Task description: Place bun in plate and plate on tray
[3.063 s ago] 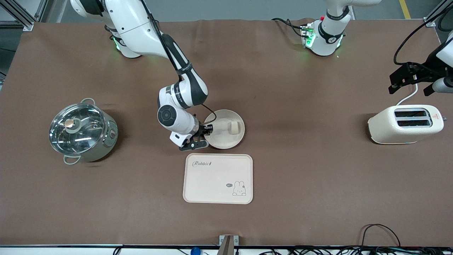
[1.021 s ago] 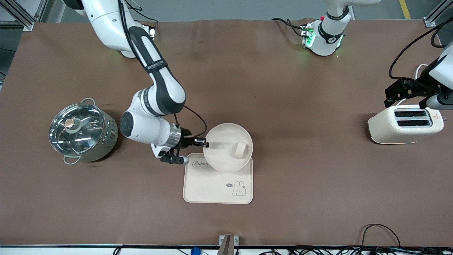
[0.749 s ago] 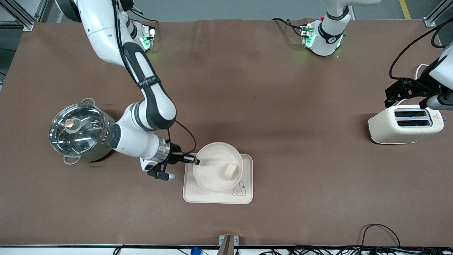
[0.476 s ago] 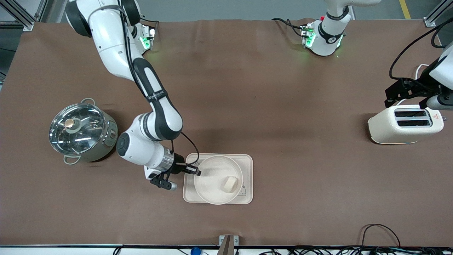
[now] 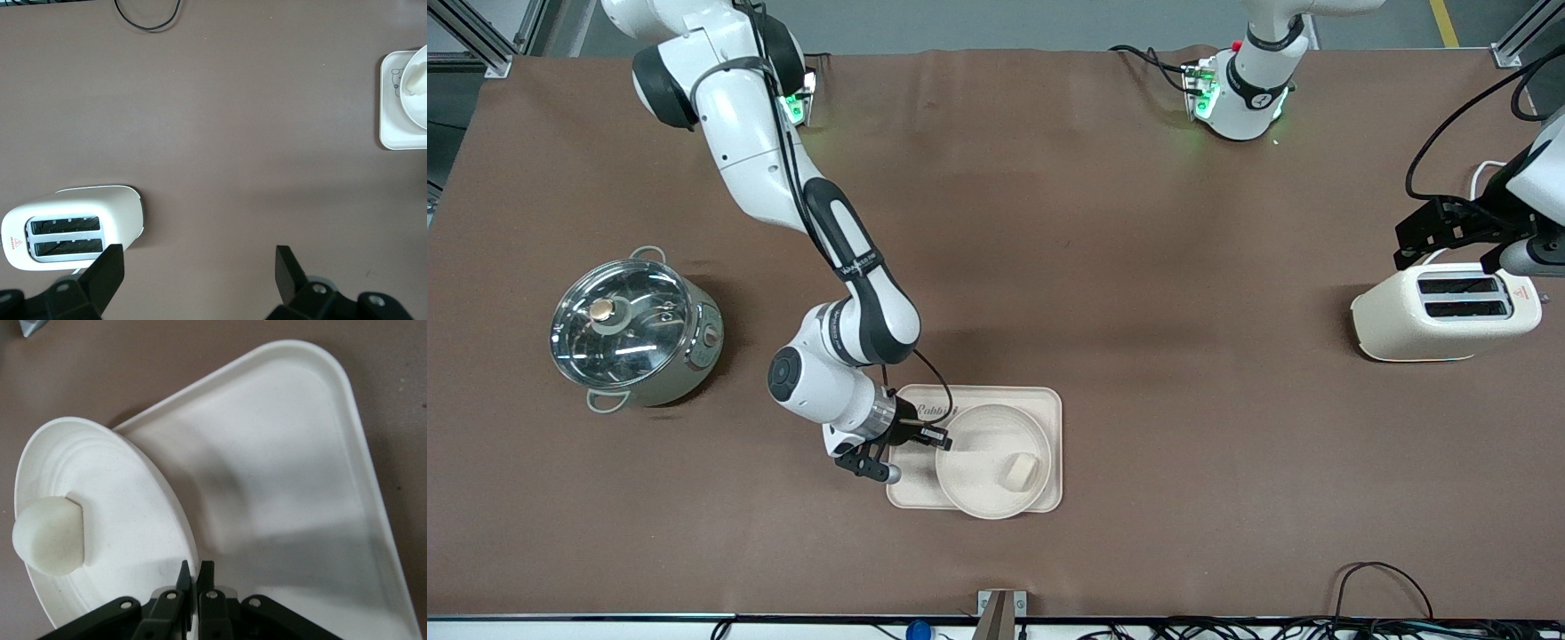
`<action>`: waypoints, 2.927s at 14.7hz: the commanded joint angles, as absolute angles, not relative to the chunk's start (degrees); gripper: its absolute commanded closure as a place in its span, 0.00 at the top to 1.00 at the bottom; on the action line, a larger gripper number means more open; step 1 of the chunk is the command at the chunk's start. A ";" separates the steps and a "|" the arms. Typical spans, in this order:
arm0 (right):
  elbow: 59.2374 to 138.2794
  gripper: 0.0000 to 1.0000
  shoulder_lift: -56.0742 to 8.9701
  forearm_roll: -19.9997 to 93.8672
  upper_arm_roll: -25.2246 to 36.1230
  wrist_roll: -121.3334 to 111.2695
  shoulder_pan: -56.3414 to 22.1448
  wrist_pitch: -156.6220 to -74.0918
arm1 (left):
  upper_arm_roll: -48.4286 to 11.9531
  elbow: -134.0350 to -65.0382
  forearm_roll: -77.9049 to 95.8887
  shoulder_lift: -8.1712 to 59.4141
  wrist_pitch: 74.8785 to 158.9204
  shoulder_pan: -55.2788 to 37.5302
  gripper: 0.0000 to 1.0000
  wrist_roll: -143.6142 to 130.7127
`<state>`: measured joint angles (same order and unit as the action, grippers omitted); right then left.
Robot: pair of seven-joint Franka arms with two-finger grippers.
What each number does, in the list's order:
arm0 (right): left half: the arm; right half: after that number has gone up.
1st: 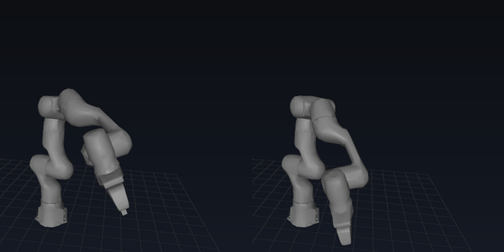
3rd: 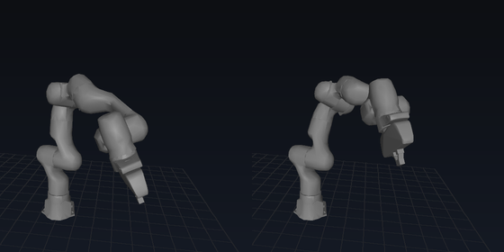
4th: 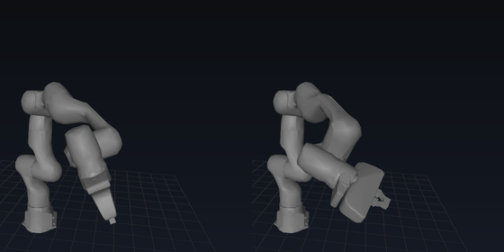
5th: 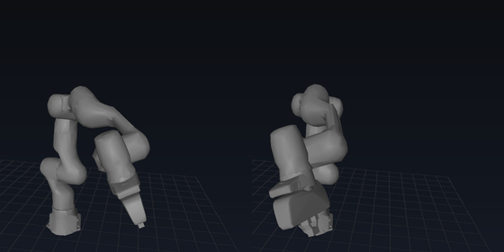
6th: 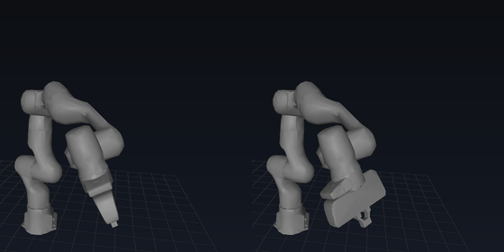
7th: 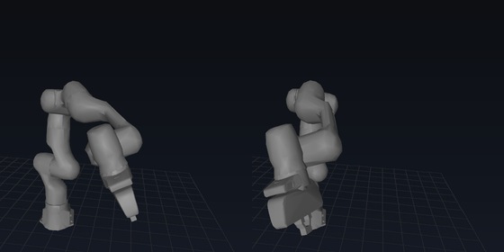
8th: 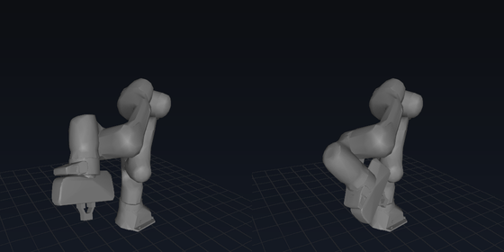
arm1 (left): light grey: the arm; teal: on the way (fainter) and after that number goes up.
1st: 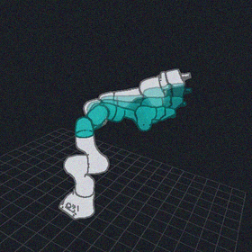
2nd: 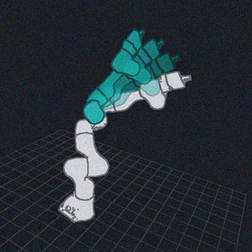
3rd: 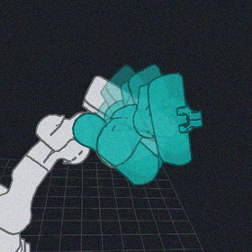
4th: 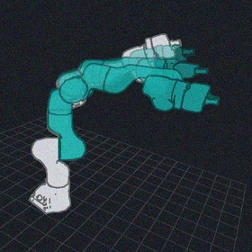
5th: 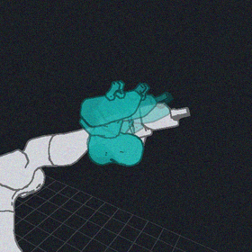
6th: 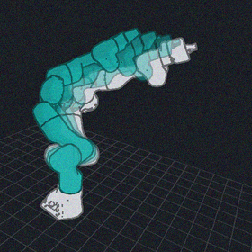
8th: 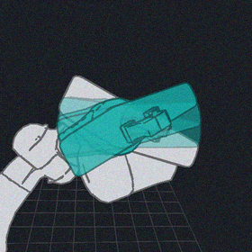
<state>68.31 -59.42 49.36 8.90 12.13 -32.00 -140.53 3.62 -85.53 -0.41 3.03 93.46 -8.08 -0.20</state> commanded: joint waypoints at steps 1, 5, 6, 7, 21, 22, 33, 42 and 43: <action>67.50 0.02 -59.50 49.75 8.88 12.83 -31.03 -140.19 | 3.60 -85.17 -0.18 2.99 92.90 -7.73 1.00 0.26; 68.99 0.45 -59.06 49.04 9.14 12.48 -29.53 -139.83 | 3.60 -85.08 0.00 2.99 92.90 -7.73 1.00 0.26; 69.60 0.99 -58.98 48.96 9.14 12.48 -29.97 -140.01 | 3.60 -85.08 0.00 2.99 92.90 -7.73 1.00 0.26; 70.39 1.00 -58.45 48.96 9.23 12.48 -30.32 -140.01 | 3.60 -85.17 0.00 2.99 92.90 -7.73 1.00 0.26; 71.02 1.00 -37.29 29.73 24.52 13.27 -34.19 -106.82 | 3.34 -85.17 0.18 2.72 91.67 -8.17 1.00 -2.55; 71.02 1.00 -34.66 26.75 24.78 13.27 -33.93 -103.92 | 3.34 -85.17 0.18 2.72 91.76 -8.17 1.00 -2.29; 87.52 1.00 -3.45 6.44 24.96 4.14 -27.51 -89.38 | 3.34 -85.25 0.18 2.72 91.76 -8.00 1.00 -1.85; 89.65 1.00 1.05 2.82 24.96 0.35 -25.31 -89.21 | 3.34 -84.99 0.00 2.90 91.76 -7.91 1.00 -1.49; 89.74 1.00 1.32 2.64 24.96 0.35 -25.05 -89.21 | 3.34 -84.99 0.09 2.90 91.76 -7.91 1.00 -1.49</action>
